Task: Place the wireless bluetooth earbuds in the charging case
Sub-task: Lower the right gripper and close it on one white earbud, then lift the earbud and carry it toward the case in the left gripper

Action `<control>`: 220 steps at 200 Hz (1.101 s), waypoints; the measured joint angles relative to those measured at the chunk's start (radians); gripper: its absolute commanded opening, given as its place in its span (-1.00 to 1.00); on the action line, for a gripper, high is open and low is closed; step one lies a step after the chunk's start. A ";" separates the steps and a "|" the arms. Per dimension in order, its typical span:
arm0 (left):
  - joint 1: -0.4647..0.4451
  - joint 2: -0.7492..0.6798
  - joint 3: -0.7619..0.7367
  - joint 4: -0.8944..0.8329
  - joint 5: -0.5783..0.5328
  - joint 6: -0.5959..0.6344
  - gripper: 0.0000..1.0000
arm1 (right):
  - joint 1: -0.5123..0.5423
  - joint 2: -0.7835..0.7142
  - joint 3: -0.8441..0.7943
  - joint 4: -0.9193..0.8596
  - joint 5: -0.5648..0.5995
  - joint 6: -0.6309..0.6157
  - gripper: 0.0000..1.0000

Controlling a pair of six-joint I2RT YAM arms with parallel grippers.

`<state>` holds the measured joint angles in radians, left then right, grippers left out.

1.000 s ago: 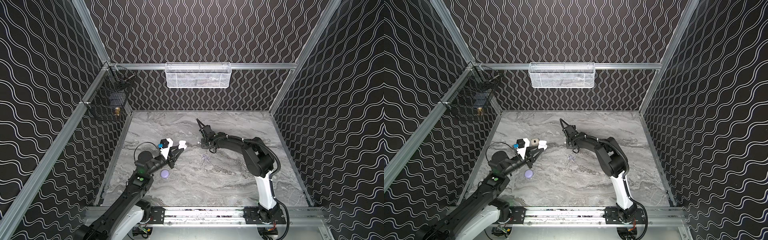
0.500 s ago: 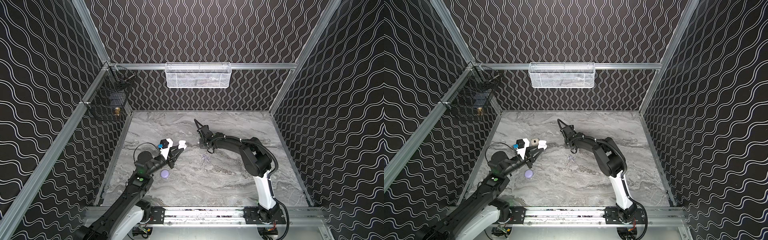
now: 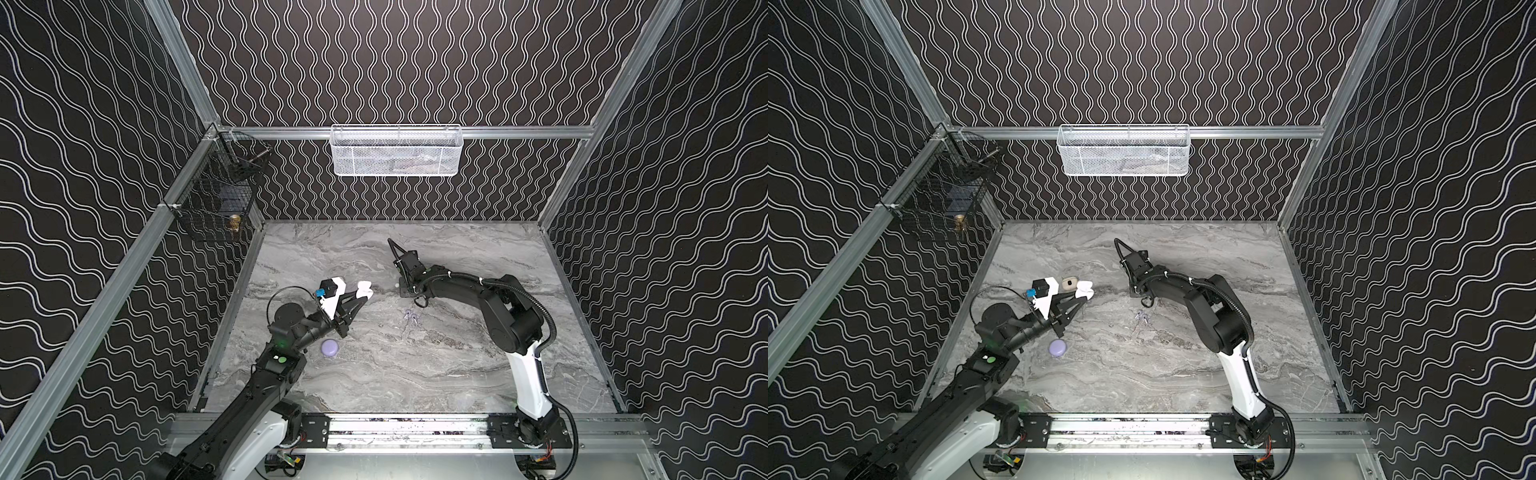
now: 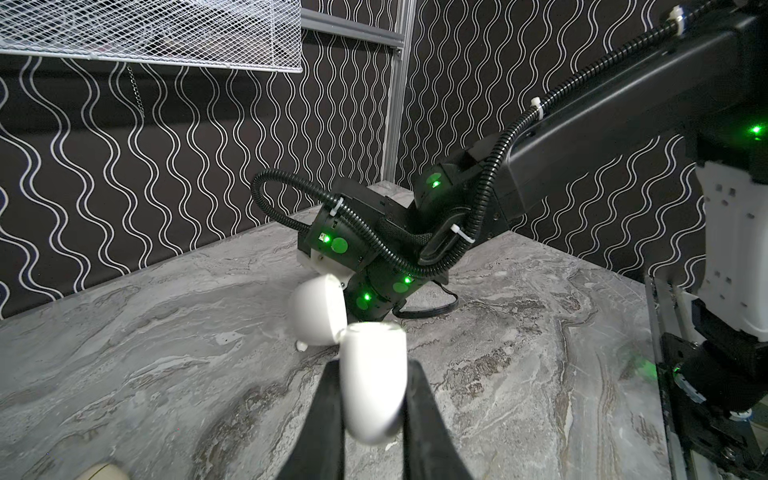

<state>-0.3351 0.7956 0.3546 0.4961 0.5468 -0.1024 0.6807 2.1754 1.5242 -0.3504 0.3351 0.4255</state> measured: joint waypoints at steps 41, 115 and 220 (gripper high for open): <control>0.000 -0.006 -0.008 0.002 0.000 0.000 -1.00 | 0.000 -0.008 -0.011 0.002 0.000 0.000 -0.62; 0.000 0.002 -0.034 0.064 0.018 0.000 -1.00 | 0.001 -0.105 -0.072 -0.012 0.000 0.013 -0.78; 0.000 0.096 -0.137 0.468 0.115 0.027 -1.00 | 0.235 -0.800 -0.369 0.265 0.074 0.082 -0.78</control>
<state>-0.3347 0.8917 0.2173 0.9642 0.6621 -0.0750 0.9157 1.3758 1.1557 -0.0856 0.4091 0.5076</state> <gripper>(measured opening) 0.178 0.177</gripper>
